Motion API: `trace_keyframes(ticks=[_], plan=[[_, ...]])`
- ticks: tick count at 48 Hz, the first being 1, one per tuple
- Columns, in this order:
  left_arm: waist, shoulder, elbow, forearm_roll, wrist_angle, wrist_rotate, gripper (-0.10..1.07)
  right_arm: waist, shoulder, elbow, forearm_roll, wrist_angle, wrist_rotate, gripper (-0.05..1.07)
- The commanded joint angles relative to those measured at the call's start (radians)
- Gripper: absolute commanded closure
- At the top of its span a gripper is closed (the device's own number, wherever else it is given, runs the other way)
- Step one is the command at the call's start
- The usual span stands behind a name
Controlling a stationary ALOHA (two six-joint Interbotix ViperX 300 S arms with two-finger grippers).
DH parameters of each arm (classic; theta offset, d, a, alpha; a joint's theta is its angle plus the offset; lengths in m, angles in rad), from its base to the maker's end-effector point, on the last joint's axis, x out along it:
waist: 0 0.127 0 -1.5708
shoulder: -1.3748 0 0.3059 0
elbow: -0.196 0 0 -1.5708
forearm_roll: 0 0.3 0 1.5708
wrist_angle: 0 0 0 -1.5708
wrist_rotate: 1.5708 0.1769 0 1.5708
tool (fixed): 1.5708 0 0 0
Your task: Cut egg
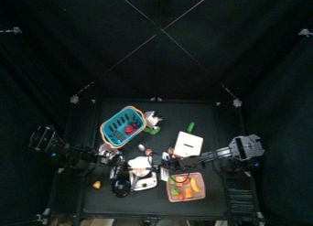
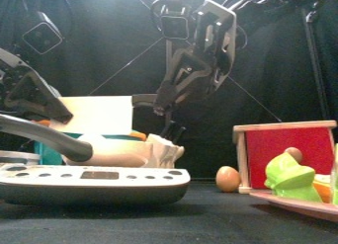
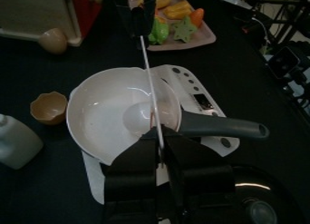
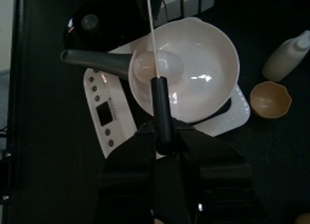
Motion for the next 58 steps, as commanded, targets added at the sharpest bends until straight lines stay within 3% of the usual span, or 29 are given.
trace_keyframes(ticks=[1, 58], plan=[[-0.002, -0.003, -0.032, 0.003, -0.005, 0.002, 0.56, -0.009, -0.018, -0.034, -0.002, -0.008, -0.002, 0.62], [0.038, 0.038, -0.078, 0.009, -0.005, 0.005, 0.56, -0.014, -0.017, -0.026, -0.002, 0.023, 0.000, 0.62]])
